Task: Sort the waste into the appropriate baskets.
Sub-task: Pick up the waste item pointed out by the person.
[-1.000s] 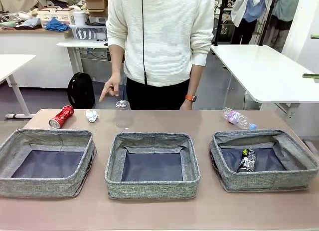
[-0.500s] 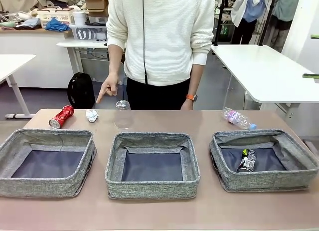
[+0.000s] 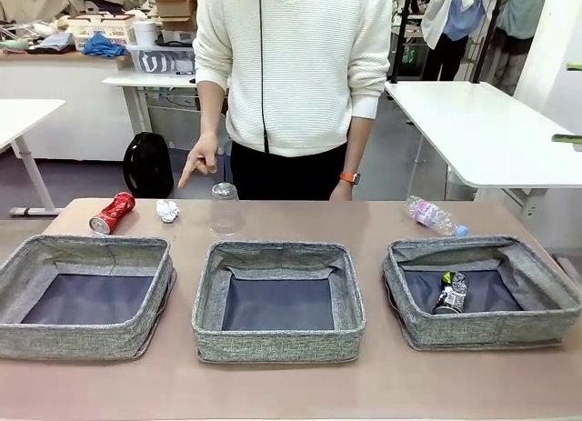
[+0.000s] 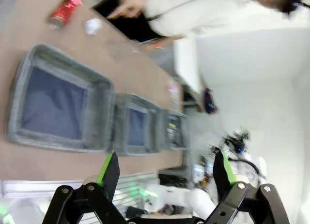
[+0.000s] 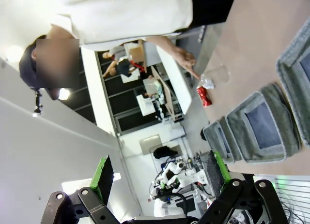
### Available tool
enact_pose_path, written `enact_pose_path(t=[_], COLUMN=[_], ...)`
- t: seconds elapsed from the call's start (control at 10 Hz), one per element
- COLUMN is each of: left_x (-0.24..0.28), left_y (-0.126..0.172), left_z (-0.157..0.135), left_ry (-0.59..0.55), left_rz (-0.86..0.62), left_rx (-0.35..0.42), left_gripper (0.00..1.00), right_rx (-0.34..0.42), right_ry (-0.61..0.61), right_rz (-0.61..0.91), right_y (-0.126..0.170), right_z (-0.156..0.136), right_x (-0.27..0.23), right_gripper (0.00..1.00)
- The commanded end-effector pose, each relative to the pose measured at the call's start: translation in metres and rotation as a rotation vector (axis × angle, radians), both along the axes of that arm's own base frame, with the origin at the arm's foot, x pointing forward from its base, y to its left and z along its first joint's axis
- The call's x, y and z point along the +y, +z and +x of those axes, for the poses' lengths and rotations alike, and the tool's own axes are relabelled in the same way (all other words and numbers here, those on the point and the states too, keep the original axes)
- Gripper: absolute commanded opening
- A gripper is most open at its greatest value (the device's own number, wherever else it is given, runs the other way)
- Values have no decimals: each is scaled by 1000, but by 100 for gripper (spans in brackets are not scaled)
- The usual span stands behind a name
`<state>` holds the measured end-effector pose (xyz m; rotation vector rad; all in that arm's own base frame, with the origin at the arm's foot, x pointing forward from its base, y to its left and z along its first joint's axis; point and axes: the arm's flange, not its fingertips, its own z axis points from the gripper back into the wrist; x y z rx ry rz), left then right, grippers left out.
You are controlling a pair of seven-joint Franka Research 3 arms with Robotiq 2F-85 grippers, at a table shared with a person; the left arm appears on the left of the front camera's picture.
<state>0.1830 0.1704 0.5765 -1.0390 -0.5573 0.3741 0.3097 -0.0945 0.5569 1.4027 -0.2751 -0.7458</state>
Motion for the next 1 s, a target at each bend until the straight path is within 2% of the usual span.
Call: enact_pose_path(t=[0.0,0.1,0.2,0.3,0.4,0.5,0.6,0.7,0.9], left_x=[-52,-88,-123,-153,-181,-208,-215,-225,-225], left_y=[46,65,68,58,39,12,3,23,23], left_z=[37,75,117,154,183,209,218,180,180], left_ry=[78,121,59,60,11,59,104,81,81], left_rz=[307,541,679,786,838,902,876,834,834], left_rx=[262,366,433,495,510,497,517,404,404], left_gripper=[100,100,100,100,100,100,100,100,100], right_rx=[-34,-34,-34,-34,-34,-34,-34,-34,-34], right_ry=[1,1,1,1,1,1,1,1,1], right_rz=[7,7,7,7,7,7,7,7,7], right_y=[1,1,1,1,1,1,1,1,1], right_z=[4,4,4,4,4,4,4,4,4], right_x=[2,2,2,2,2,2,2,2,2], right_gripper=[100,100,100,100,100,100,100,100,100])
